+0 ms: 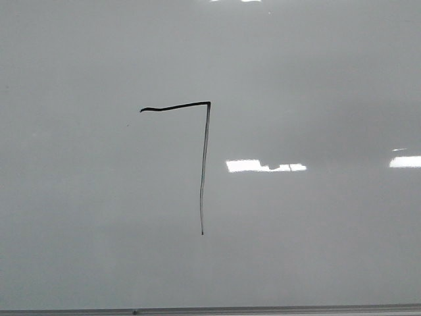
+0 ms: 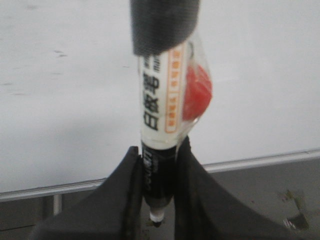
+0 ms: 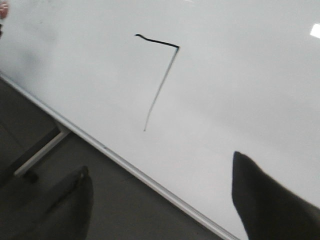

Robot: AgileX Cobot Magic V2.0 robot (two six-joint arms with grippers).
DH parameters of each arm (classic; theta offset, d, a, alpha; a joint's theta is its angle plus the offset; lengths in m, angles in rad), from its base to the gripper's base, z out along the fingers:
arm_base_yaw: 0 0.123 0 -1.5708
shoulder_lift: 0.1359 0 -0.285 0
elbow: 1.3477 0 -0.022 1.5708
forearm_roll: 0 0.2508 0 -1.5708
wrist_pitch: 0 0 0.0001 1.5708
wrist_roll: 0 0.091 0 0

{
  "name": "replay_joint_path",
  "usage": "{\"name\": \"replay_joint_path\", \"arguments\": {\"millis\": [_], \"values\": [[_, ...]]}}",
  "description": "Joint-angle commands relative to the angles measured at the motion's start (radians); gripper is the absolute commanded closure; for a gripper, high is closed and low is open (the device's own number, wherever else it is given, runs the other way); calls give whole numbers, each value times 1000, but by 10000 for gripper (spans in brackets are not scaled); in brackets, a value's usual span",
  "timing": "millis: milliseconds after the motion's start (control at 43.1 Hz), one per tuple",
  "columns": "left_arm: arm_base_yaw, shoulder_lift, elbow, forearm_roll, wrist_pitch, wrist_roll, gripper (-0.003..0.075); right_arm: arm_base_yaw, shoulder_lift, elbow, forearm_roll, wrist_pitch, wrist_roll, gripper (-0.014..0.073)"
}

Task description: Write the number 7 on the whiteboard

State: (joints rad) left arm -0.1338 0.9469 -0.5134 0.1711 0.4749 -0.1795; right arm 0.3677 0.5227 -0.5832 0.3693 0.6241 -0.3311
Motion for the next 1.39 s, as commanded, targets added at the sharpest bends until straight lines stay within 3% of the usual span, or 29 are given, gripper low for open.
{"name": "replay_joint_path", "arguments": {"millis": [0,93,209,418,766,1044,1183,1369], "values": [[93,-4,-36,9,-103,-10,741,-84,-93,53,12,-116,26,53],[132,7,-36,23,-155,-8,741,-148,-173,118,12,-148,26,169],[142,51,-36,68,-223,-8,741,-208,-235,174,12,-165,26,393],[142,217,-36,68,-389,-8,741,-217,-248,187,13,-170,26,664],[162,479,-40,39,-624,-8,741,-217,-248,191,13,-165,26,662],[184,560,-77,-2,-636,-8,736,-217,-248,192,13,-165,26,662],[184,567,-93,-2,-634,-8,658,-217,-248,192,13,-165,26,662],[184,560,-96,-2,-612,-8,433,-217,-248,195,13,-165,26,662]]}}
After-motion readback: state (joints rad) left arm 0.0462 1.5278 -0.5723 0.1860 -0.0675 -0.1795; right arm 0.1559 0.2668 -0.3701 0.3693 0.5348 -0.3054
